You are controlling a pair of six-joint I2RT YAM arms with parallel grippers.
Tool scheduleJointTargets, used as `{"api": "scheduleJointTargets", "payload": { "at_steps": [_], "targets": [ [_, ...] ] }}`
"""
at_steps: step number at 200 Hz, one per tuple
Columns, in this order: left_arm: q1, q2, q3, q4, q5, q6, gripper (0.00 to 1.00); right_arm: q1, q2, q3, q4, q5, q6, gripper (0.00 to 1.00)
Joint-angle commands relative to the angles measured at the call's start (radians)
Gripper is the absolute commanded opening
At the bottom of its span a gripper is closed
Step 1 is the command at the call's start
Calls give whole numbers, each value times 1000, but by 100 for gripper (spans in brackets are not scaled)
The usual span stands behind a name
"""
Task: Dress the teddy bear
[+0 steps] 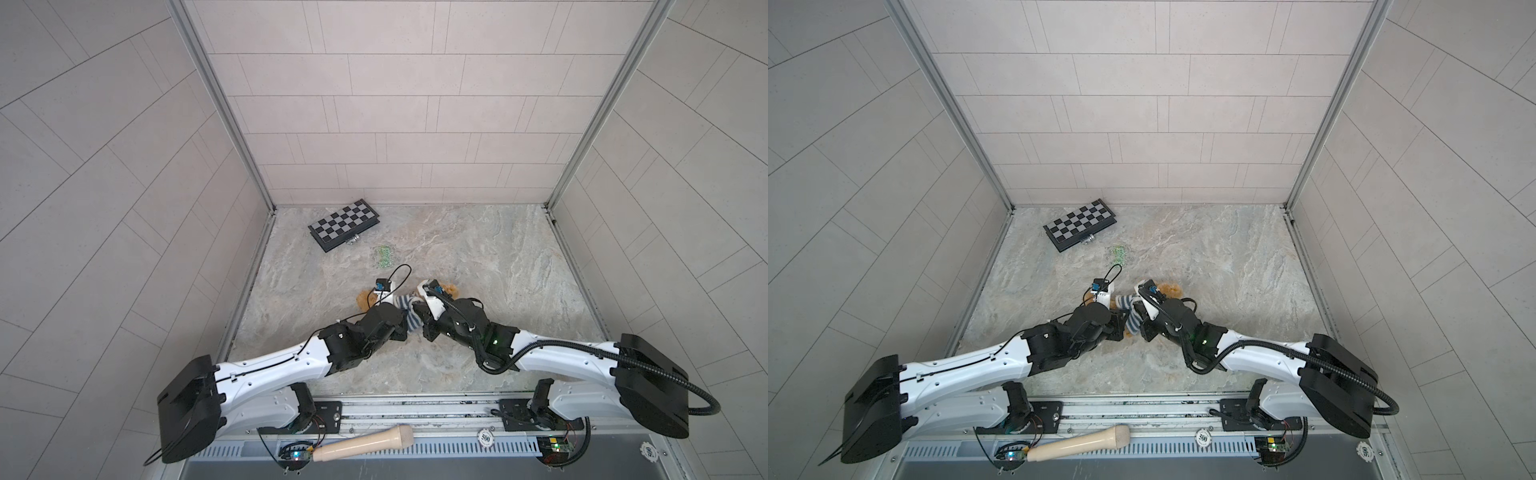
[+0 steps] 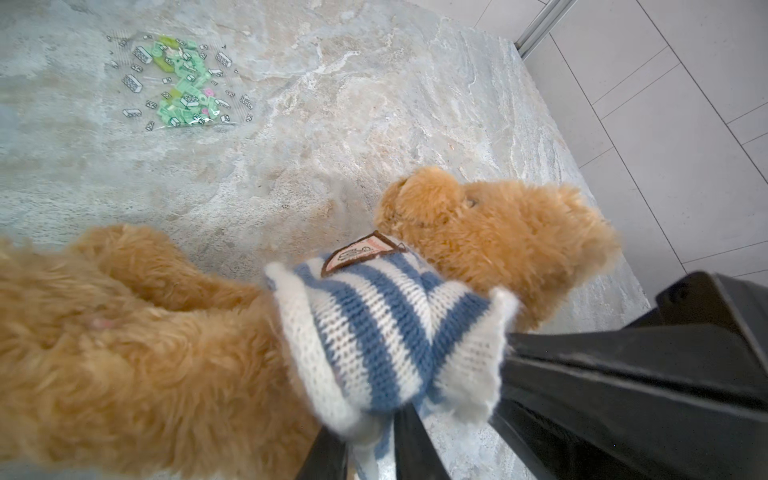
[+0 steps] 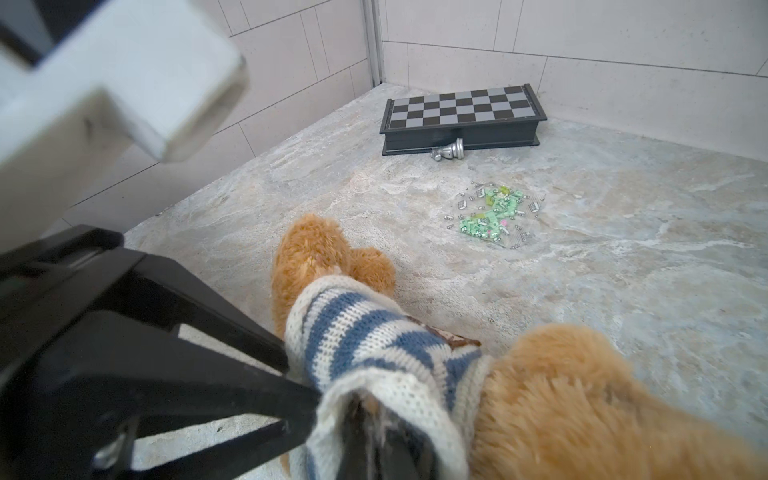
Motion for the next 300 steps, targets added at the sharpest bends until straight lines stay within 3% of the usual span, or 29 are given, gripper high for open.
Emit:
{"api": "scheduleJointTargets", "payload": {
  "at_steps": [1,54,154,197,263,300],
  "targets": [
    [15,2,18,-8,-28,9,19,14,-26,-7,65,-24,-10,0],
    [99,-88,-50,-5,25,30,0,14,-58,-25,45,-108,-66,0],
    [272,-221,-141,-59,132,99,0,1,-114,-35,-48,-365,-246,0],
    [292,-238,-151,-69,153,121,0,-4,-142,-52,-64,-373,-281,0],
    [267,-195,-165,77,345,150,0,-4,-51,-67,35,-280,-242,0],
    [265,-198,-185,97,374,131,0,-4,-73,-76,-1,-232,-253,21]
  ]
}}
